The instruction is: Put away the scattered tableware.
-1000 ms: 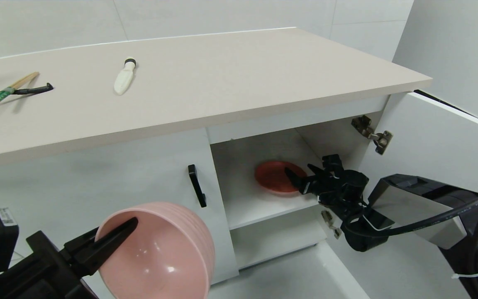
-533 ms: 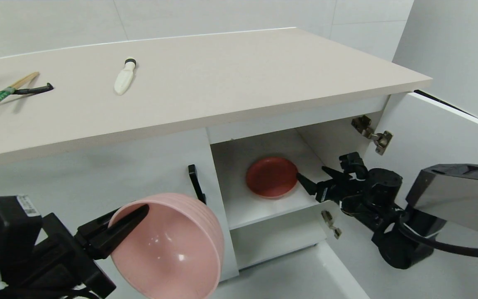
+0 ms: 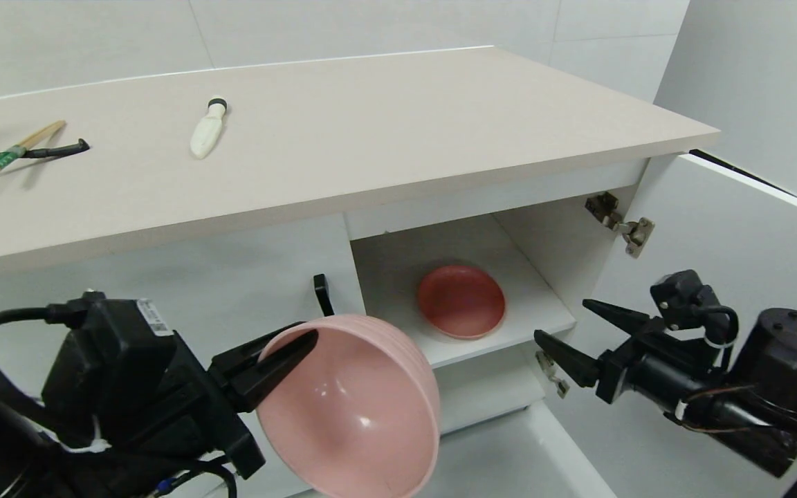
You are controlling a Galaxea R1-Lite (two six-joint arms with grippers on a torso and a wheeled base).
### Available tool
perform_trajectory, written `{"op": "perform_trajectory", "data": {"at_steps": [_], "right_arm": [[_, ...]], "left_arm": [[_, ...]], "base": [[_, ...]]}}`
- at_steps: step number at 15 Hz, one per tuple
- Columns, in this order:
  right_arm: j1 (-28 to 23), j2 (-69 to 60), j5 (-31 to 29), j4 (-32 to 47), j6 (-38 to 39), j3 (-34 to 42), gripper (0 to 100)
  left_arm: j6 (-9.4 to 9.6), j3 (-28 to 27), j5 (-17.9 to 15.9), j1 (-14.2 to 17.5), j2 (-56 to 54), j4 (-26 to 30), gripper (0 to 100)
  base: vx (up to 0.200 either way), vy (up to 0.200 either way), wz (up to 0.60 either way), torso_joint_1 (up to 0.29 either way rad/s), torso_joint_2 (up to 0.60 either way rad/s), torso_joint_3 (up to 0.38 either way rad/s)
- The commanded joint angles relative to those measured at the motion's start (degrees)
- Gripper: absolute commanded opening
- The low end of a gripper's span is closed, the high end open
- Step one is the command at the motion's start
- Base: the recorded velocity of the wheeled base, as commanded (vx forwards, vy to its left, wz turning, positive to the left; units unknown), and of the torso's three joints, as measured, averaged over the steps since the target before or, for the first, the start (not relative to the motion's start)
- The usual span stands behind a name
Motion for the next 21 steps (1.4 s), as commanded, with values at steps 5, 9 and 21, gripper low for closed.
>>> {"op": "perform_trajectory", "data": {"at_steps": [5, 9, 21], "right_arm": [[-0.06, -13.94, -0.10, -0.03, 0.04, 14.74, 100], [-0.67, -15.43, -0.18, -0.03, 0.83, 14.74, 100], [-2.43, -19.74, -1.06, -0.03, -10.07, 14.74, 100]], "left_arm": [[0.08, -8.57, 8.18, -9.43, 16.02, -5.03, 0], [4.83, -12.71, 15.39, -11.90, 27.62, -19.27, 0], [5.18, -27.03, 31.74, -16.11, 40.45, -19.27, 0]], "base": [[0.000, 0.000, 0.00, 0.000, 0.00, 0.000], [0.000, 0.000, 0.00, 0.000, 0.00, 0.000], [0.000, 0.000, 0.00, 0.000, 0.00, 0.000]]}}
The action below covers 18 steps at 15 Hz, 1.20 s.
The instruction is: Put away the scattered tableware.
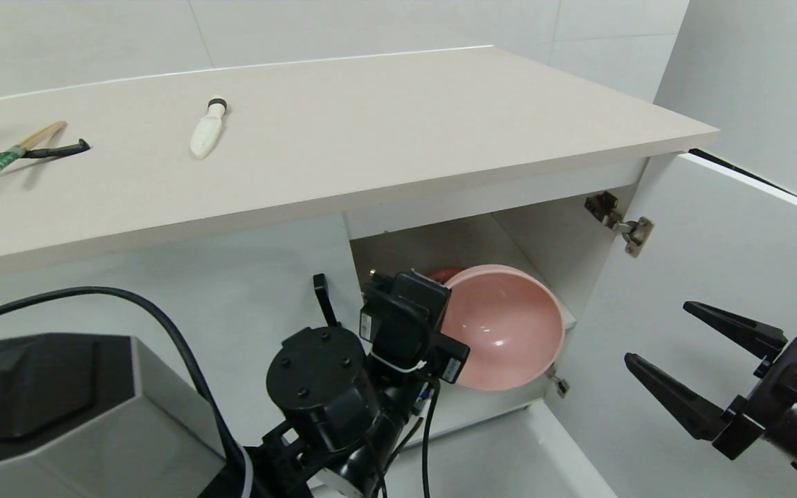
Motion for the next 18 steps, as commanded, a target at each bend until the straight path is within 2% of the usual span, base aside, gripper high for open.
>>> {"op": "perform_trajectory", "data": {"at_steps": [1, 2, 4, 7, 10, 12, 18], "right_arm": [[0.11, 1.16, 0.04, -0.06, -1.62, -0.04, 100], [0.28, 1.51, 0.04, -0.06, -1.45, -0.30, 100], [0.28, 2.21, 0.04, -0.06, -1.09, -1.80, 100], [0.28, 8.72, -0.05, -0.06, -0.13, -5.93, 100], [-1.30, 11.00, -0.14, -0.06, 1.28, -10.94, 100], [-2.79, 11.53, -0.14, -0.06, 1.63, -12.26, 100], [-0.95, 13.03, -0.14, -0.06, 1.72, -14.54, 100]], "left_arm": [[-0.28, -2.15, 0.94, -0.44, 3.16, -0.08, 0], [-0.89, -2.59, 1.02, -0.53, 3.78, -0.08, 0], [-0.98, -4.00, 1.11, -1.23, 4.04, -0.08, 0], [-0.89, -11.73, 1.11, -4.04, 5.89, -0.08, 0], [-1.33, -12.17, 1.46, -4.48, 5.53, -0.08, 0], [-2.30, -12.26, 1.46, -4.48, 5.45, -0.08, 0], [-2.56, -14.19, 1.46, -4.48, 5.89, -0.08, 0]], "base": [[0.000, 0.000, 0.00, 0.000, 0.00, 0.000], [0.000, 0.000, 0.00, 0.000, 0.00, 0.000], [0.000, 0.000, 0.00, 0.000, 0.00, 0.000], [0.000, 0.000, 0.00, 0.000, 0.00, 0.000], [0.000, 0.000, 0.00, 0.000, 0.00, 0.000], [0.000, 0.000, 0.00, 0.000, 0.00, 0.000], [0.000, 0.000, 0.00, 0.000, 0.00, 0.000]]}}
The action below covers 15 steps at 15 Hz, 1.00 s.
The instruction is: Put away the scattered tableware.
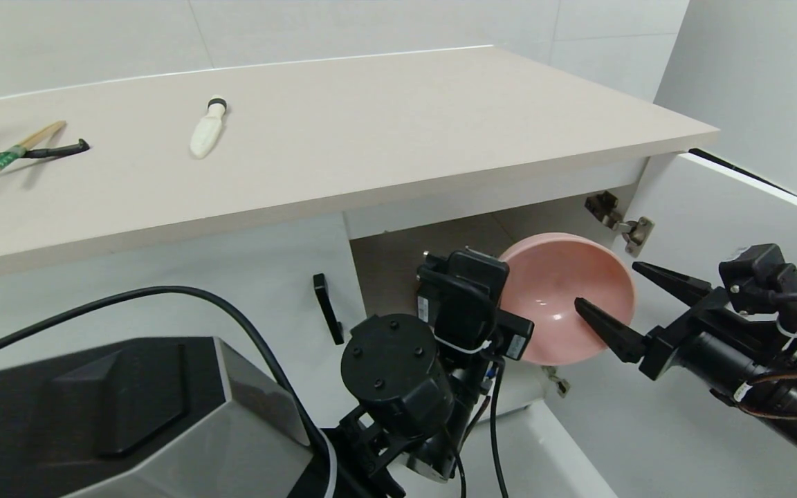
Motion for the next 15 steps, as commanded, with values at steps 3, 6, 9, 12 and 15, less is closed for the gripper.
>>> {"op": "perform_trajectory", "data": {"at_steps": [3, 6, 9, 12, 15], "right_arm": [[0.78, 0.95, 0.11, -0.06, -0.04, -0.44, 0], [2.18, 0.33, 0.11, -0.06, 0.05, -0.44, 0], [2.18, 0.42, 0.11, -0.06, 0.05, -0.35, 0], [2.09, 0.59, 0.11, -0.06, 0.05, -0.26, 0], [1.74, 1.03, 0.11, -0.06, 0.05, -0.18, 0]], "left_arm": [[0.00, -0.23, 0.01, -0.01, -0.05, -0.06, 0], [-0.44, -0.23, 0.01, -0.01, 0.13, -0.06, 0], [-0.44, -0.14, 0.01, -0.01, 0.30, -0.06, 0], [-0.44, 0.13, 0.01, -0.62, 0.13, -0.06, 100], [-6.07, 3.64, -2.27, -4.14, -4.36, -0.06, 100]], "base": [[0.000, 0.000, 0.00, 0.000, 0.00, 0.000], [0.000, 0.000, 0.00, 0.000, 0.00, 0.000], [0.000, 0.000, 0.00, 0.000, 0.00, 0.000], [0.000, 0.000, 0.00, 0.000, 0.00, 0.000], [0.000, 0.000, 0.00, 0.000, 0.00, 0.000]]}}
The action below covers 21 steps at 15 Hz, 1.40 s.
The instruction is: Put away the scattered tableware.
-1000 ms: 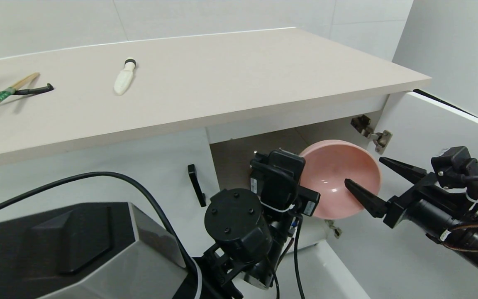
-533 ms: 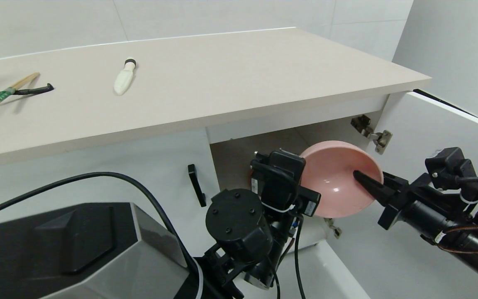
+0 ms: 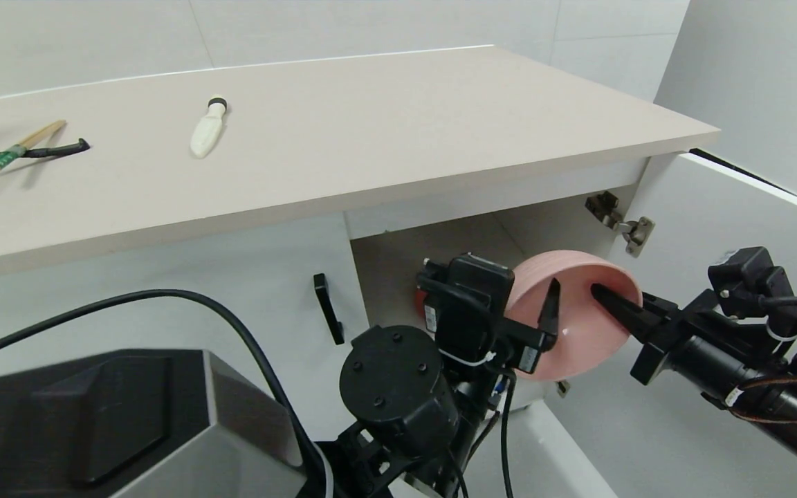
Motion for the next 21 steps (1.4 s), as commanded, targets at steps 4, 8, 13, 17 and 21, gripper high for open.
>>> {"op": "perform_trajectory", "data": {"at_steps": [4, 8, 13, 17, 21], "right_arm": [[-0.73, 0.44, -0.09, -0.06, -0.01, 0.37, 0], [-0.73, 0.44, -0.09, -0.06, -0.01, 1.87, 0], [-0.81, 0.09, -0.09, -0.06, -0.01, 3.10, 0], [-0.81, 1.67, -0.09, -0.06, 0.08, 3.71, 0], [-0.81, 2.55, -0.09, -0.06, 0.17, 3.54, 0]], "left_arm": [[-5.50, 16.12, -13.57, 0.90, -13.42, -0.01, 100], [-7.87, 31.50, -42.75, 10.74, -27.49, -0.01, 100], [-13.67, 43.98, -59.27, 20.59, -43.66, -0.01, 100], [-11.30, 49.25, -55.23, 39.31, -60.01, 2.36, 100], [-11.74, 49.25, -44.15, 49.77, -85.58, 28.03, 100]], "base": [[0.000, 0.000, 0.00, 0.000, 0.00, 0.000], [0.000, 0.000, 0.00, 0.000, 0.00, 0.000], [0.000, 0.000, 0.00, 0.000, 0.00, 0.000], [0.000, 0.000, 0.00, 0.000, 0.00, 0.000], [0.000, 0.000, 0.00, 0.000, 0.00, 0.000]]}}
